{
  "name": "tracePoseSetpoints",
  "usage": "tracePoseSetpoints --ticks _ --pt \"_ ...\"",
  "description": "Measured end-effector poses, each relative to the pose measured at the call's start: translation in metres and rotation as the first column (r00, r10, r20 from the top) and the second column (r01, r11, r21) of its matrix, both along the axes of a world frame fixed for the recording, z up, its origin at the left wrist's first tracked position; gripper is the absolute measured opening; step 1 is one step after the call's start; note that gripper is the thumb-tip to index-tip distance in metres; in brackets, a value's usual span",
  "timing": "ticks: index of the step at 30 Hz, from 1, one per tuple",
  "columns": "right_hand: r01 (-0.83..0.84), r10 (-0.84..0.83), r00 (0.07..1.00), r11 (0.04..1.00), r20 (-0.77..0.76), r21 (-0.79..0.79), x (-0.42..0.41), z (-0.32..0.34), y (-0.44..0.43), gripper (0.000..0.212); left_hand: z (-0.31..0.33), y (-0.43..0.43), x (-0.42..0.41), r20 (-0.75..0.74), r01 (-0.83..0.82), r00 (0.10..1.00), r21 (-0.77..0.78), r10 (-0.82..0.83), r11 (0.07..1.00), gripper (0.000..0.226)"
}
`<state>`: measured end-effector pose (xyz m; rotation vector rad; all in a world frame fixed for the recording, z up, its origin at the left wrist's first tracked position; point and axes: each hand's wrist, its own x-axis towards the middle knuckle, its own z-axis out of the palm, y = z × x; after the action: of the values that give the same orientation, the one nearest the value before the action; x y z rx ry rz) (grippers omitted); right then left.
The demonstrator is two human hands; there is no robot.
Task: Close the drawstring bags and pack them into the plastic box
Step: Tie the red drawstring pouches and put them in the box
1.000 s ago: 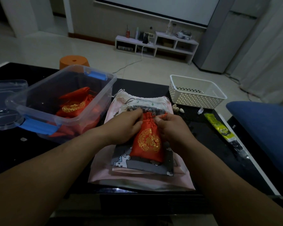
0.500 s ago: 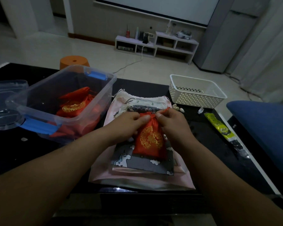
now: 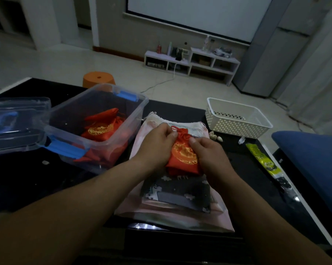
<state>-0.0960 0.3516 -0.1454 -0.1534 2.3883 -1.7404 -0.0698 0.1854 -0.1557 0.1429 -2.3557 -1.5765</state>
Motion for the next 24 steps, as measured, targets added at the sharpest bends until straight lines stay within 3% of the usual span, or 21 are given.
tracePoseSetpoints --ticks 4,8,11,16,19,21,24 --pt "-0.149 0.160 0.981 0.984 0.106 -0.099 0.014 0.016 -0.009 0.027 0.024 -0.015 0.011 -0.031 -0.105 0.994 0.101 0.108 0.989 0.015" --pt "-0.080 0.086 0.996 0.983 0.032 -0.165 0.013 0.041 -0.045 0.022 0.066 -0.032 0.035 -0.154 -0.079 0.979 0.319 0.134 0.944 0.021" --pt "-0.088 0.082 0.996 0.984 -0.044 -0.153 0.007 0.066 -0.094 0.022 0.096 -0.069 0.049 -0.244 -0.133 0.948 0.288 0.207 0.948 0.022" --pt "-0.178 0.176 0.980 0.984 -0.089 -0.022 0.007 0.087 -0.181 0.022 0.112 -0.152 0.060 -0.066 -0.204 0.973 0.206 0.222 0.957 0.018" --pt "-0.183 0.202 0.968 0.974 -0.146 0.137 0.010 0.085 -0.205 0.019 0.104 -0.181 0.063 0.020 -0.231 0.973 0.002 0.231 0.973 0.022" --pt "-0.139 0.234 0.938 0.929 -0.255 0.344 0.011 0.078 -0.205 0.025 0.097 -0.191 0.065 0.120 -0.202 0.968 -0.153 0.221 0.967 0.025" --pt "-0.034 0.249 0.895 0.865 -0.369 0.501 0.012 0.064 -0.195 0.024 0.084 -0.199 0.062 0.178 -0.185 0.943 -0.425 0.282 0.886 0.037"
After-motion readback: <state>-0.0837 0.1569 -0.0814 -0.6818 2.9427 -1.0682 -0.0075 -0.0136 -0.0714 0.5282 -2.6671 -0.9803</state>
